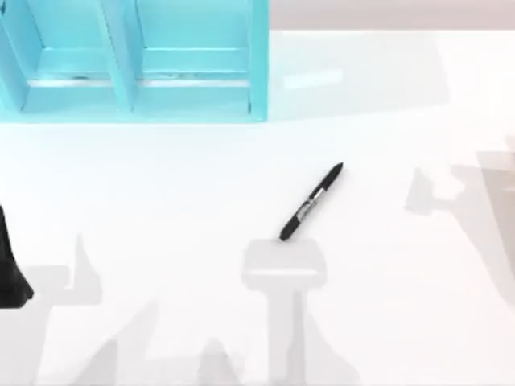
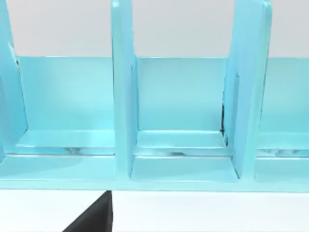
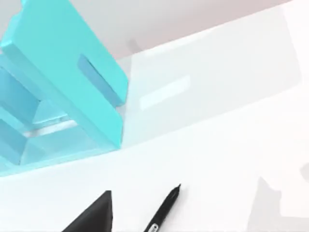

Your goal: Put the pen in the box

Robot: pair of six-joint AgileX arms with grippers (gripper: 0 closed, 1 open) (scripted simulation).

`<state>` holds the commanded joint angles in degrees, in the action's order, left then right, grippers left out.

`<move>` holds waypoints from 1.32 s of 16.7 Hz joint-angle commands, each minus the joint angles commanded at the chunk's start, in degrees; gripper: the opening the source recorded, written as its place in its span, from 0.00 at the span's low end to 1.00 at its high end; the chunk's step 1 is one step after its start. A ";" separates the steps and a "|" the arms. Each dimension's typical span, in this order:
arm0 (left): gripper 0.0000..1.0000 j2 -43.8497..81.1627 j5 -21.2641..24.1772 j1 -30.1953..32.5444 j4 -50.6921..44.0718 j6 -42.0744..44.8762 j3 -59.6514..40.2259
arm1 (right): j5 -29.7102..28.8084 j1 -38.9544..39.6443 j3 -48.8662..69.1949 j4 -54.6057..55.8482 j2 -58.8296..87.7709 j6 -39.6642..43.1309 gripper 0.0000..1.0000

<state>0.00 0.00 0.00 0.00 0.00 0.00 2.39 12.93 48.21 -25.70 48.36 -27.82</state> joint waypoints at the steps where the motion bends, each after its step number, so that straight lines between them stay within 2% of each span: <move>1: 1.00 0.00 0.00 0.00 0.00 0.00 0.00 | 0.09 1.27 4.95 -2.92 5.41 -2.75 1.00; 8: 1.00 0.00 0.00 0.00 0.00 0.00 0.00 | 0.12 9.62 38.82 -23.82 44.40 -21.05 1.00; 13: 1.00 0.00 0.00 0.00 0.00 0.00 0.00 | -0.27 13.99 58.66 -36.38 68.70 -31.23 1.00; 18: 1.00 0.00 0.00 0.00 0.00 0.00 0.00 | -0.65 16.37 70.90 -44.11 84.21 -37.33 1.00; 22: 1.00 0.00 0.00 0.00 0.00 0.00 0.00 | -0.72 16.76 73.05 -45.46 86.95 -38.40 1.00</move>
<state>0.00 0.00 0.00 0.00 0.00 0.00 1.67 29.69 121.26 -71.16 135.31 -66.21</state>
